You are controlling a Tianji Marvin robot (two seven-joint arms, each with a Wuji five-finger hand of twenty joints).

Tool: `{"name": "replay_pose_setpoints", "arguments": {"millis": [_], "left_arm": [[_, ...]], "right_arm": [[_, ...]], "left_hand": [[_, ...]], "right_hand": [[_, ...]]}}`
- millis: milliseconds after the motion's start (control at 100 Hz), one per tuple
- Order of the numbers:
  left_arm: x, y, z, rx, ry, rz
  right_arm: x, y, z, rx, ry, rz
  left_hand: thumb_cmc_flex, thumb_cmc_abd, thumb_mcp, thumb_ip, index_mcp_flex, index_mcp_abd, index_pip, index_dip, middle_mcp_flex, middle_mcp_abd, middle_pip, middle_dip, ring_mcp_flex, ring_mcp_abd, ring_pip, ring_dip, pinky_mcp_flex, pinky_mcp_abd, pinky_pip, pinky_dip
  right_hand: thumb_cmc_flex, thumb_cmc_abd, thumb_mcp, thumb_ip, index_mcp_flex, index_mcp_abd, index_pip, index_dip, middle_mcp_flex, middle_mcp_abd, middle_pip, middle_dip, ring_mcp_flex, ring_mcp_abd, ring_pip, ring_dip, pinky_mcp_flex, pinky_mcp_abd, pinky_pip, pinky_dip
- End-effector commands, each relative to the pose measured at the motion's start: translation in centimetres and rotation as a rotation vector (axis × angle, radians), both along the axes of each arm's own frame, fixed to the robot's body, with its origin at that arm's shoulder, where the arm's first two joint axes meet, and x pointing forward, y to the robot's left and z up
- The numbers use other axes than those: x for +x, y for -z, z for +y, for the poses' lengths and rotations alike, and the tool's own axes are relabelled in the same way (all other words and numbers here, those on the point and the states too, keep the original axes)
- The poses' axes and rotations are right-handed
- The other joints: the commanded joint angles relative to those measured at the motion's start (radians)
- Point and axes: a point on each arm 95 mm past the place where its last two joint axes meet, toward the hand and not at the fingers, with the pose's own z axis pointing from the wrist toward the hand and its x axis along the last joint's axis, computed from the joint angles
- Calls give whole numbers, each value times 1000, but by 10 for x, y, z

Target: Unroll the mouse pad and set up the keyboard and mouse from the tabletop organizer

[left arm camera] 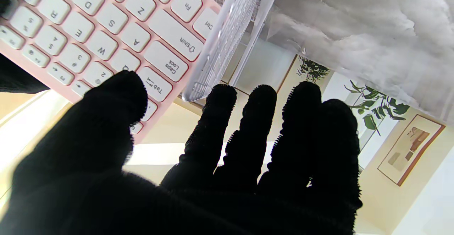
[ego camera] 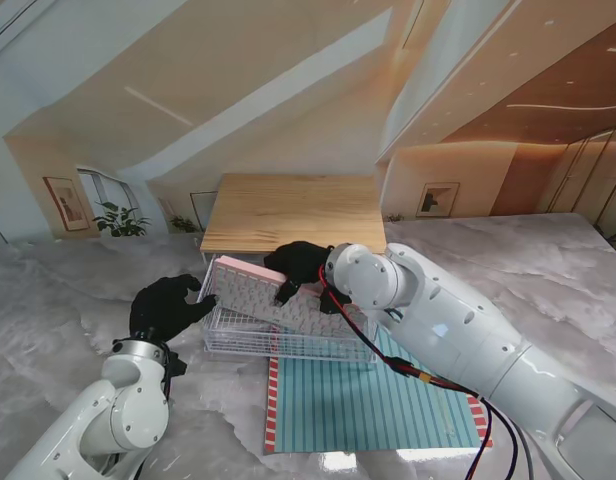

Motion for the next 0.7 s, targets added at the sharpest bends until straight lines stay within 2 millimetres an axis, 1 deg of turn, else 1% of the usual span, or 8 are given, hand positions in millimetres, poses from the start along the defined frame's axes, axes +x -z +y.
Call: {"name": "replay_pose_setpoints", "arguments": {"millis": [0,390,580,660,690], "left_arm": [[-2,-1,-4,-9,13,2],[-7,-4,2,-18,-5,-22],[-10,-6,6,-21,-13,-36],[-11,-7,7,-21,-14,-40],[-12,-7,8,-19,-14,-42]], "right_arm": [[-3,-4,4,5,-14,-7],[-11,-15,-5,22,-5,-37],[-15,-20,-9,36,0,-61],[-17,-22,-11,50,9,-71],[-17,-23,-11,56,13,-77]], "left_hand": [[-18,26,-21,27,-19,-11,-11,-3,-33,-19,1,0,-27,18,-4,-3,-19,-31,-2,21],[-19,36,-38,32,-39,-11,-24,-5,-58,-20,-6,-3,-51,19,-14,-9,-32,-43,-18,20],[-23,52,-52,31,-78,-21,-44,-12,-116,-32,-22,-8,-112,0,-47,-22,-98,-63,-54,6],[-24,57,-61,31,-100,-31,-52,-14,-152,-42,-31,-11,-151,-24,-71,-31,-140,-71,-75,-3],[-24,60,-63,31,-105,-32,-54,-15,-159,-43,-33,-12,-157,-26,-76,-33,-147,-71,-77,-4]], "right_hand": [[139,116,162,15,91,-102,61,18,-20,26,32,18,93,-75,47,-1,37,-62,110,49],[141,115,165,16,92,-99,60,19,-20,28,32,20,93,-73,48,2,37,-59,109,60],[141,116,165,16,92,-99,60,20,-20,28,32,21,93,-73,48,3,38,-59,108,63],[141,116,166,16,92,-99,59,20,-20,28,32,21,93,-73,48,4,38,-59,109,67],[140,116,165,16,92,-99,59,20,-20,28,32,21,93,-73,48,4,38,-60,109,68]]}}
